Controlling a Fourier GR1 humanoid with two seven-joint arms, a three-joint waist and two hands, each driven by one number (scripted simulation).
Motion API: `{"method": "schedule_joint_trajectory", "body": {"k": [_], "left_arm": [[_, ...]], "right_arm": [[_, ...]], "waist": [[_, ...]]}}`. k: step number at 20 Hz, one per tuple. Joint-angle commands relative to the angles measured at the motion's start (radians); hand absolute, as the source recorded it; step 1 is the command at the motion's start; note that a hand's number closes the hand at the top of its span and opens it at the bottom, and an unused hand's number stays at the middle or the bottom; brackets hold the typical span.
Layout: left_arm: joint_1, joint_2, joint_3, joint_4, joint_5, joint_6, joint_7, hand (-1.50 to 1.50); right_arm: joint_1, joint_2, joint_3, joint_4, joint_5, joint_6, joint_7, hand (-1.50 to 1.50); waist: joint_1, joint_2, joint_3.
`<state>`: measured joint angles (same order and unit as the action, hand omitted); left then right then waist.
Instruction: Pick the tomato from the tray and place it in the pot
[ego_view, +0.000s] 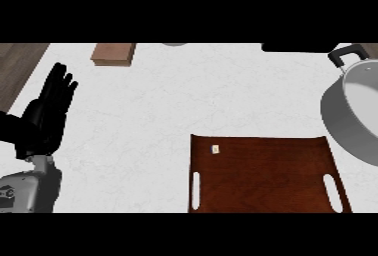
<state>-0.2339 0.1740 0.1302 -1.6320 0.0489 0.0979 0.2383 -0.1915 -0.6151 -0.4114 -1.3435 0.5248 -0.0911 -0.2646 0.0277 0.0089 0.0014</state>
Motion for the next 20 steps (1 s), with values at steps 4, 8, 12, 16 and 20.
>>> {"method": "schedule_joint_trajectory", "body": {"k": [4,8,12,16,20], "left_arm": [[0.001,-0.025,-0.013,0.035,-0.012,0.011,-0.014,0.00],[0.023,-0.009,-0.029,-0.079,-0.012,0.006,0.051,0.00],[-0.001,0.006,-0.003,0.000,-0.004,-0.011,0.011,0.00],[-0.025,-0.009,-0.004,-0.013,0.007,0.001,0.030,0.00],[0.004,-0.027,-0.024,-0.010,-0.013,0.009,0.007,0.00]], "right_arm": [[-0.241,0.003,0.055,0.480,0.133,-0.169,-0.171,1.50],[-0.325,-0.028,0.002,0.711,0.071,-0.089,-0.211,1.50],[-0.399,-0.015,0.016,0.851,0.063,0.003,-0.235,-1.50],[-0.445,-0.021,-0.009,0.958,0.019,0.114,-0.330,-1.50],[-0.452,-0.014,-0.127,0.970,-0.130,0.224,-0.451,-1.50]], "waist": [[-0.005,-0.002,0.000],[0.019,0.002,0.002],[0.015,0.005,0.002],[0.020,0.007,0.003],[0.002,0.003,0.004]]}}
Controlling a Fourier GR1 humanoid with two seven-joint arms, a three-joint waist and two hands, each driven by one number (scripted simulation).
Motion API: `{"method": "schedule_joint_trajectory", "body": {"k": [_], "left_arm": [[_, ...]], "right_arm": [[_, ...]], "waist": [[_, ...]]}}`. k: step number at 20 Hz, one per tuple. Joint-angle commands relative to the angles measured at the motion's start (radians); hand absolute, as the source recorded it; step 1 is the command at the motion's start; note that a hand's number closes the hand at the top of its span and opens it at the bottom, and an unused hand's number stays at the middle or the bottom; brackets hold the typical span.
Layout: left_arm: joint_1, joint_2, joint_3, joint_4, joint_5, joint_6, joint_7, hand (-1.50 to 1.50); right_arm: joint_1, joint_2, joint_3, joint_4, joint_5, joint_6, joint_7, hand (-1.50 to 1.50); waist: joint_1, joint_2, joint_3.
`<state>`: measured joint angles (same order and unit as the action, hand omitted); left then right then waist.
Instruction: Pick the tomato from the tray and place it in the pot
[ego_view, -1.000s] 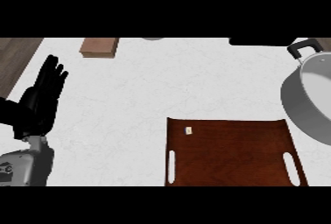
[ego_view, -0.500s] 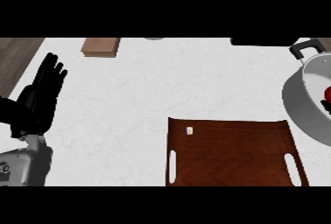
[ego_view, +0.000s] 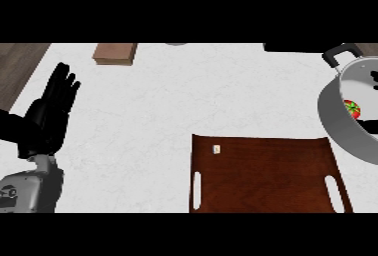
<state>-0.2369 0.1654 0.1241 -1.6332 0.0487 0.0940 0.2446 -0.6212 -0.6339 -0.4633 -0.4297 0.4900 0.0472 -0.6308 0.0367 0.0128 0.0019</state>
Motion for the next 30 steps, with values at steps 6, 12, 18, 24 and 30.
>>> {"method": "schedule_joint_trajectory", "body": {"k": [6,12,18,24,30], "left_arm": [[-0.034,0.019,0.038,0.068,0.011,-0.006,-0.032,0.00],[-0.053,0.015,0.016,0.026,-0.011,0.016,0.017,0.00],[-0.054,0.006,0.026,0.075,0.005,0.003,-0.023,0.00],[-0.020,0.025,0.036,0.028,0.026,-0.025,-0.017,0.00],[0.005,0.011,0.023,0.016,0.014,-0.019,-0.037,0.00]], "right_arm": [[-0.086,-0.113,-0.175,0.146,-0.205,0.279,-0.053,-1.50],[0.018,-0.240,-0.234,0.232,-0.249,0.401,-0.137,-1.50],[0.040,-0.335,-0.241,0.251,-0.258,0.499,-0.131,-1.50],[0.094,-0.359,-0.233,0.239,-0.259,0.544,-0.166,-1.50],[0.135,-0.388,-0.230,0.230,-0.266,0.583,-0.177,-1.50]], "waist": [[-0.021,-0.001,0.001],[-0.017,0.003,0.004],[-0.015,0.009,0.005],[-0.002,0.009,0.008],[-0.005,0.005,0.008]]}}
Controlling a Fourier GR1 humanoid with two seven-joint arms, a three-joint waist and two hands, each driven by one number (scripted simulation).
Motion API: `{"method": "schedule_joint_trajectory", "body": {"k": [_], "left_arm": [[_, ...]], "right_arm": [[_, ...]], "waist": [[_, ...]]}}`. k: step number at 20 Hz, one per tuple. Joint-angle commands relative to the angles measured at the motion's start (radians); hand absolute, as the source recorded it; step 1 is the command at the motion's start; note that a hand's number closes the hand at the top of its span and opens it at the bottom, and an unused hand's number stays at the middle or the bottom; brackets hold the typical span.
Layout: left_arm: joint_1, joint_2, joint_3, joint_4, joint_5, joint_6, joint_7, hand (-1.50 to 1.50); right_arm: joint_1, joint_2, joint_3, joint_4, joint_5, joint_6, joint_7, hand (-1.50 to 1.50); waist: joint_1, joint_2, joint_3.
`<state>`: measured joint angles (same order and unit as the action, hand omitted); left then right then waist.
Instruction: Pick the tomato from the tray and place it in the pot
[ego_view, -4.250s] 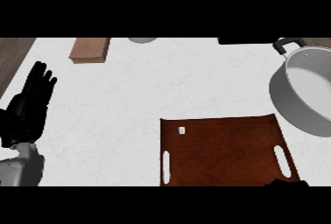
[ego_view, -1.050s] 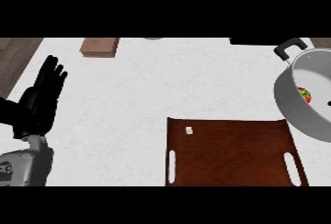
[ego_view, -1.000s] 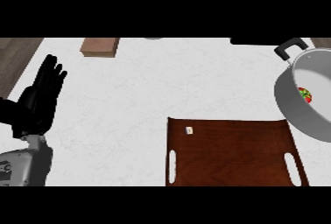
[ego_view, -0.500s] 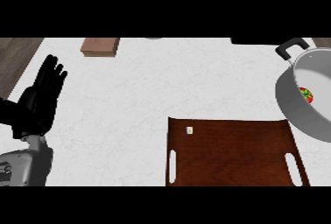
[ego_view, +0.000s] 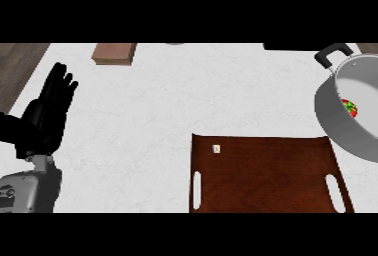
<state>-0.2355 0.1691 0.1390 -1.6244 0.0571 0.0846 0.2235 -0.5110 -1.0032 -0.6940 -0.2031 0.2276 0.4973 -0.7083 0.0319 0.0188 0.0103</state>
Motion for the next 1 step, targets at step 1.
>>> {"method": "schedule_joint_trajectory", "body": {"k": [1], "left_arm": [[0.000,0.007,0.028,0.002,0.026,-0.004,0.001,0.00]], "right_arm": [[0.065,-0.017,0.001,0.007,-0.004,0.136,-0.124,-1.50]], "waist": [[-0.006,-0.001,0.001]]}}
